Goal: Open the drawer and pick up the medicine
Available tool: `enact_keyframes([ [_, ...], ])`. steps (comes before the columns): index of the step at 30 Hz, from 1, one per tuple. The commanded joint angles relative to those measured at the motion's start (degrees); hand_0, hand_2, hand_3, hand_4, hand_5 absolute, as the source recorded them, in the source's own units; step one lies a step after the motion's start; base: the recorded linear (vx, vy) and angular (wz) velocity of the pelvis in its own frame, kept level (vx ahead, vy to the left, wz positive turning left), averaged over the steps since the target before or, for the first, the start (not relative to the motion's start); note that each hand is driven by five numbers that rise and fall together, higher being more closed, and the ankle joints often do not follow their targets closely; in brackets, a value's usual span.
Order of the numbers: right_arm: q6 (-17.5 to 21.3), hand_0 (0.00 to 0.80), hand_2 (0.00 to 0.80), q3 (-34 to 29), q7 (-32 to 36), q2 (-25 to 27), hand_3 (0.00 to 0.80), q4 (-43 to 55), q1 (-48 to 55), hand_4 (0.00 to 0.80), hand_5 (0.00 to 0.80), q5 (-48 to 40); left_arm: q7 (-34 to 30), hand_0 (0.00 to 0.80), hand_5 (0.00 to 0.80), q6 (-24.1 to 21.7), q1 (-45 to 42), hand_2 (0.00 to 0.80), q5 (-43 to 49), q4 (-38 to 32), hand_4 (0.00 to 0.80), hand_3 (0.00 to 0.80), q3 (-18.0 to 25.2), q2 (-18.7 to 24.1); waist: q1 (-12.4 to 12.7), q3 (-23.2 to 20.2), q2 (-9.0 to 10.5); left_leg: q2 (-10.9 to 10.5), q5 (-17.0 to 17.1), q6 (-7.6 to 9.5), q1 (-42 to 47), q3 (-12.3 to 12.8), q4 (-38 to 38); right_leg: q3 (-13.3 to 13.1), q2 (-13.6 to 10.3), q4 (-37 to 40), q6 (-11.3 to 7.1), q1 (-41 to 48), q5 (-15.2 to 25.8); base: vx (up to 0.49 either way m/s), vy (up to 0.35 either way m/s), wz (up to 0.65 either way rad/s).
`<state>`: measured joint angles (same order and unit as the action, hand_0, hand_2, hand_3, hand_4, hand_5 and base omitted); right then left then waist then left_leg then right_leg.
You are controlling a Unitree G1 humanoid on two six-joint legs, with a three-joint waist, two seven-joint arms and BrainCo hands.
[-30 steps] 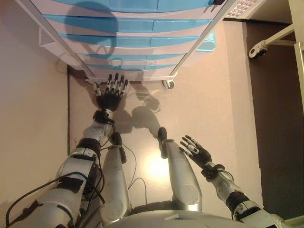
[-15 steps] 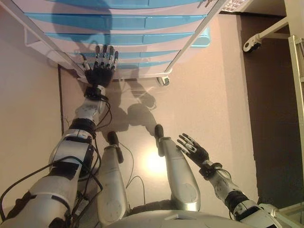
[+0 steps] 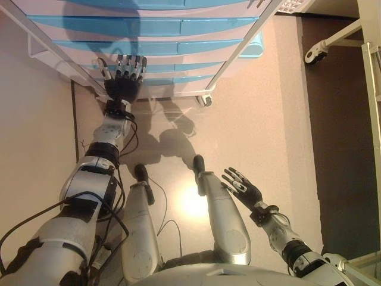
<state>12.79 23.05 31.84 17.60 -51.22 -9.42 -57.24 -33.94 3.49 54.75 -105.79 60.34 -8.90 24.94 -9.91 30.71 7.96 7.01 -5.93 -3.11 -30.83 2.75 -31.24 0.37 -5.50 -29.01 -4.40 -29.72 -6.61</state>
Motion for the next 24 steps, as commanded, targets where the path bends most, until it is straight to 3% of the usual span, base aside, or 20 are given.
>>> enact_keyframes([
  [1,-0.57,0.000,0.000,5.09,2.37,2.61,0.000,0.18,6.84,0.000,0.000,0.43,-4.56,0.000,0.000,-1.40,8.70,0.000,-2.90,-6.87,0.000,0.000,-0.19,2.56,-0.46,-0.92,-0.29,-1.47,-4.50,0.84,-1.00,2.88,-1.98,-0.27,0.71,6.99,-0.37,-0.64,6.81,0.000,0.000,0.00],
  [3,-0.63,0.000,0.000,5.11,2.28,2.71,0.000,0.04,6.78,0.000,0.000,0.32,-5.62,0.000,0.000,-1.82,8.84,0.000,-3.20,-7.36,0.000,0.000,-0.23,2.73,-0.39,-0.92,-0.30,-1.52,-4.47,0.80,-0.83,2.79,-1.81,-0.31,0.80,7.10,-0.31,-0.46,6.75,0.000,0.000,0.00],
  [5,-0.84,0.000,0.000,5.00,2.31,2.66,0.000,-0.03,6.61,0.000,0.000,0.42,-6.84,0.602,0.602,-2.15,9.06,0.602,-3.41,-7.89,0.602,0.602,-0.29,2.82,-0.31,-0.92,-0.24,-1.48,-4.28,0.70,-0.41,2.73,-1.20,-0.23,0.87,7.70,-0.24,0.04,6.82,0.000,0.000,0.00],
  [6,-0.84,0.000,0.000,5.10,2.26,2.60,0.000,0.01,6.59,0.000,0.000,0.31,-7.12,0.653,0.653,-2.41,9.05,0.653,-3.40,-8.21,0.653,0.653,-0.33,2.80,-0.25,-0.92,-0.19,-1.47,-4.21,0.63,-0.29,2.71,-1.02,-0.20,0.90,7.96,-0.23,0.22,6.87,0.000,0.000,0.00],
  [7,-0.74,0.000,0.000,5.13,2.47,2.61,0.000,-0.11,6.61,0.000,0.000,0.27,-7.37,0.800,0.800,-2.62,8.93,0.800,-3.25,-8.45,0.800,0.800,-0.32,2.82,-0.18,-0.92,-0.12,-1.46,-4.15,0.60,-0.18,2.66,-0.86,-0.16,0.94,8.18,-0.23,0.39,6.92,0.000,0.000,0.00],
  [23,-1.04,0.000,0.000,4.78,1.90,1.51,0.000,0.22,5.90,0.000,0.000,1.48,-10.66,0.800,0.800,1.53,2.09,0.800,-1.45,-4.98,0.800,0.800,0.98,0.01,1.52,-0.92,-0.09,-1.35,-1.45,-0.25,2.59,0.94,3.53,1.83,1.42,9.48,0.03,3.49,6.25,-0.017,-0.030,0.04],
  [24,-1.06,0.000,0.000,4.74,1.71,1.38,0.000,0.55,5.97,0.000,0.000,1.70,-11.12,0.800,0.800,1.78,1.10,0.800,-1.33,-4.76,0.800,0.800,1.18,-0.28,1.62,-0.92,0.19,-1.40,0.47,-0.06,1.91,1.26,4.04,2.27,1.29,9.99,0.42,3.02,7.60,-0.110,-0.079,0.10],
])
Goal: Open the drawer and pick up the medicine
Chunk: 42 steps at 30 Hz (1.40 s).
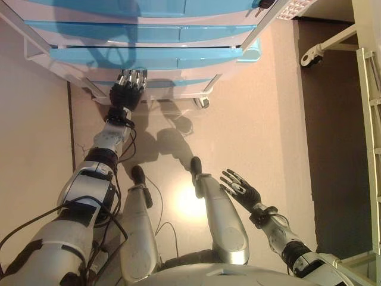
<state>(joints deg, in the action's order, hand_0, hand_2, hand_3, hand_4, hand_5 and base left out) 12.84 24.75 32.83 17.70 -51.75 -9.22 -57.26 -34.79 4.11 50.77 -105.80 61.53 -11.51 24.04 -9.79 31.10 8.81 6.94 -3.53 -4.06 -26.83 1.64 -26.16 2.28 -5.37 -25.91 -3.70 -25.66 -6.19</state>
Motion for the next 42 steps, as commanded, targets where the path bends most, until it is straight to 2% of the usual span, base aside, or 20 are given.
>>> enact_keyframes([
  [1,-1.04,0.000,0.000,3.01,0.66,1.15,0.000,1.24,5.83,0.000,0.000,2.03,-10.90,0.800,0.800,1.54,4.16,0.800,-1.07,-5.72,0.800,0.800,4.10,0.39,1.69,-1.31,-0.64,-1.31,-1.69,0.81,-1.87,2.14,-0.68,0.59,1.27,7.06,-0.21,-0.71,7.11,-0.112,-0.081,0.10],
  [13,-1.77,0.000,0.000,1.95,-1.98,0.33,0.000,5.41,6.84,0.000,0.000,3.60,-16.58,0.800,0.800,4.04,-7.51,0.800,0.49,-5.09,0.800,0.800,5.88,-3.37,3.88,-1.31,-0.50,-1.12,0.82,0.29,-0.03,-0.86,3.56,3.00,2.66,7.63,0.34,1.41,6.11,-0.021,-0.067,0.12],
  [29,-3.22,0.000,0.000,-1.40,-3.87,-0.45,0.000,6.79,6.10,0.000,0.000,7.14,-26.88,0.800,0.800,5.29,-27.98,0.800,7.51,-4.56,0.800,0.800,7.17,-9.75,9.31,-1.31,-0.65,-1.07,3.41,-0.13,2.55,-6.17,7.83,7.56,3.40,7.70,0.69,4.41,4.63,-0.035,-0.049,0.09],
  [35,-3.89,0.000,0.000,-2.53,-4.52,-0.45,0.000,6.55,5.15,0.000,0.000,8.09,-28.05,0.800,0.800,7.25,-33.18,0.800,9.32,-4.08,0.800,0.800,7.34,-10.81,11.51,-1.31,-1.00,-0.97,4.14,-0.34,3.16,-8.30,8.81,9.38,3.74,7.44,0.99,5.67,3.84,-0.025,-0.049,0.16],
  [42,-3.45,0.000,0.000,-3.19,-4.34,-0.57,0.000,5.20,4.68,0.000,0.000,8.35,-26.19,0.800,0.800,10.94,-37.21,0.800,9.21,-2.67,0.800,0.800,8.79,-9.88,13.89,-1.31,-0.73,-0.96,4.49,-0.33,3.16,-10.51,9.42,11.10,4.31,7.35,1.35,6.54,3.20,-0.011,-0.059,0.21],
])
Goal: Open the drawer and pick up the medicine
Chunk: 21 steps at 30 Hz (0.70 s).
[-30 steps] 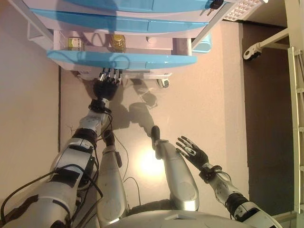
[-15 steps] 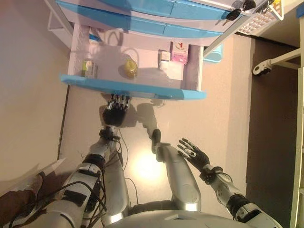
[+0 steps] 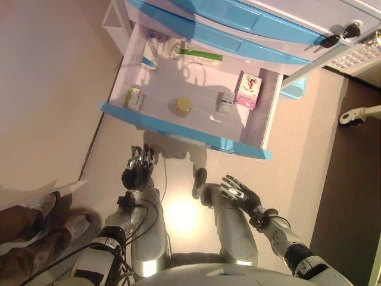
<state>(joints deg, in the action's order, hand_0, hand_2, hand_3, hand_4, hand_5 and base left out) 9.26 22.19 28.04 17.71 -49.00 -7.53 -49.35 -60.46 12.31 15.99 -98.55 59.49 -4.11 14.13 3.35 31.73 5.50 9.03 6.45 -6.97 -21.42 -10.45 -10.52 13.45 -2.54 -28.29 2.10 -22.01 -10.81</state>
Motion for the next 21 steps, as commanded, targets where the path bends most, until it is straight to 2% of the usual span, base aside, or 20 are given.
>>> enact_keyframes([
  [1,0.08,0.000,0.000,-0.71,0.45,-0.64,0.000,2.32,2.94,0.000,0.000,0.34,0.21,0.800,0.800,2.90,-2.74,0.800,2.38,-0.20,0.800,0.800,1.77,0.26,1.01,-1.94,2.72,-3.09,-5.49,2.58,-2.27,1.31,-6.16,0.13,1.58,9.82,-4.40,3.04,7.76,-0.002,-0.075,0.16],
  [4,0.31,0.000,0.000,-0.98,0.96,-0.89,0.000,1.93,3.17,0.000,0.000,0.16,2.49,0.800,0.800,4.12,-3.82,0.800,3.85,1.15,0.800,0.800,2.86,0.85,1.64,-1.94,2.98,-3.03,-5.49,2.46,-2.30,0.57,-6.07,0.79,1.85,9.99,-4.28,3.43,7.64,0.007,-0.065,0.14],
  [5,0.27,0.000,0.000,-1.23,1.15,-0.94,0.000,1.79,3.29,0.000,0.000,0.10,3.46,0.690,0.690,4.39,-4.33,0.690,4.59,1.78,0.690,0.690,3.21,1.09,1.86,-1.94,3.02,-3.04,-5.46,2.46,-2.13,0.34,-5.85,1.05,1.93,10.07,-4.24,3.65,7.59,0.016,-0.051,0.13],
  [6,0.29,0.000,0.000,-1.43,1.09,-1.03,0.000,1.69,3.43,0.000,0.000,-0.15,4.81,0.132,0.132,5.00,-4.90,0.132,5.03,2.44,0.132,0.132,3.50,1.25,2.10,-1.94,2.98,-3.13,-5.43,2.46,-1.99,0.06,-5.66,1.29,1.97,10.10,-4.20,3.80,7.54,0.016,-0.045,0.13],
  [7,0.45,0.000,0.000,-1.60,1.04,-1.16,0.000,1.48,3.56,0.000,0.000,-0.23,5.88,0.000,0.000,5.30,-5.27,0.000,5.55,2.99,0.000,0.000,3.76,1.41,2.23,-1.94,2.90,-3.22,-5.39,2.47,-1.96,-0.16,-5.56,1.41,1.99,10.01,-4.18,3.77,7.49,0.014,-0.032,0.16],
  [12,0.49,0.000,0.000,-4.11,-0.44,-1.56,0.000,-2.02,4.03,0.000,0.000,-0.73,11.49,0.000,0.000,6.82,-7.34,0.000,7.39,7.50,0.000,0.000,6.19,2.38,2.66,-1.94,2.00,-3.79,-5.16,2.37,-0.80,-0.64,-4.40,1.73,1.81,10.19,-4.02,4.49,7.01,0.012,0.006,0.11],
  [17,0.97,0.000,0.000,-7.87,-8.64,-1.57,0.000,-8.35,3.66,0.000,0.000,1.30,16.45,0.000,0.000,0.44,-7.96,0.000,12.64,10.81,0.000,0.000,6.75,2.75,2.80,-1.94,0.48,-4.46,-5.03,2.39,1.13,-0.83,-3.14,1.52,1.08,10.56,-3.94,5.79,6.54,0.028,0.044,0.04],
  [21,2.70,0.000,0.000,-13.62,-14.56,-0.27,0.000,-12.31,3.34,0.000,0.000,-2.37,17.84,0.000,0.000,-4.57,-8.93,0.000,18.33,11.41,0.000,0.000,7.14,2.91,2.53,-2.08,-0.85,-5.13,-5.25,2.34,2.75,-0.50,-2.89,1.08,0.18,10.91,-4.20,7.15,6.66,0.044,0.058,-0.01],
])
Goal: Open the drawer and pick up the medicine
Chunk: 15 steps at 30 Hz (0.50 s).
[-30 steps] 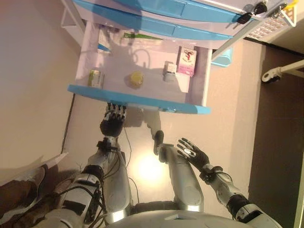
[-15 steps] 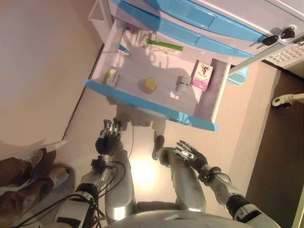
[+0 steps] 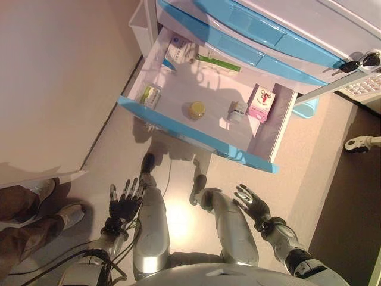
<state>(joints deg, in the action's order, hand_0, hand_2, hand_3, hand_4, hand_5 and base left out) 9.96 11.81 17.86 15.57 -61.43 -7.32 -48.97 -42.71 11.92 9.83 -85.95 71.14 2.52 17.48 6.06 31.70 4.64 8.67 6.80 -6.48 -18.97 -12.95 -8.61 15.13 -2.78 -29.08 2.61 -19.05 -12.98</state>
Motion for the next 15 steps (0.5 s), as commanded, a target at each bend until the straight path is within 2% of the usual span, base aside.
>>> enact_keyframes([
  [1,2.91,0.000,0.000,-5.08,-5.69,2.54,0.000,0.20,3.54,0.000,0.000,-4.42,0.70,0.000,0.000,-5.04,-3.60,0.000,6.89,-0.91,0.000,0.000,0.41,-0.33,-0.36,-2.51,-0.28,-4.91,-5.73,1.87,0.60,2.18,-4.84,-0.85,0.14,11.94,-4.90,4.49,8.97,0.063,0.053,-0.02],
  [7,7.25,0.000,0.000,-13.67,-12.98,5.87,0.000,6.24,6.42,0.000,0.000,-6.05,4.52,0.000,0.000,-8.33,-8.05,0.000,13.06,-6.09,0.000,0.000,1.27,0.96,-1.78,-4.95,-0.26,-4.90,-6.24,2.09,2.66,3.82,-4.04,-2.55,-0.71,14.35,-6.05,6.59,10.06,0.078,0.040,-0.12],
  [9,9.98,0.000,0.000,-17.56,-15.56,7.62,0.000,10.18,7.79,0.000,0.000,-6.40,5.48,0.000,0.000,-9.23,-10.06,0.000,15.35,-8.07,0.000,0.000,1.80,1.92,-2.25,-5.81,0.02,-4.70,-6.93,2.33,3.64,5.02,-3.91,-3.47,-1.03,15.47,-6.57,7.69,10.41,0.084,0.033,-0.11],
  [11,12.56,0.000,0.000,-19.50,-17.38,8.57,0.000,12.64,8.61,0.000,0.000,-5.17,5.21,0.000,0.000,-9.89,-10.99,0.000,16.66,-8.44,0.000,0.000,2.45,2.13,-2.76,-6.43,0.19,-4.68,-6.86,2.47,3.81,5.45,-3.59,-3.76,-1.18,16.25,-6.86,7.95,10.93,0.048,0.037,-0.25],
  [15,17.47,0.000,0.000,-25.14,-25.39,12.59,0.000,24.41,10.41,0.000,0.000,0.61,5.57,0.000,0.000,-10.51,-13.58,0.000,18.27,-9.77,0.000,0.000,3.69,3.01,-4.06,-7.86,0.50,-4.27,-7.54,2.80,4.92,7.07,-3.02,-5.19,-1.61,17.66,-7.54,8.79,11.51,0.061,0.061,-0.20],
])
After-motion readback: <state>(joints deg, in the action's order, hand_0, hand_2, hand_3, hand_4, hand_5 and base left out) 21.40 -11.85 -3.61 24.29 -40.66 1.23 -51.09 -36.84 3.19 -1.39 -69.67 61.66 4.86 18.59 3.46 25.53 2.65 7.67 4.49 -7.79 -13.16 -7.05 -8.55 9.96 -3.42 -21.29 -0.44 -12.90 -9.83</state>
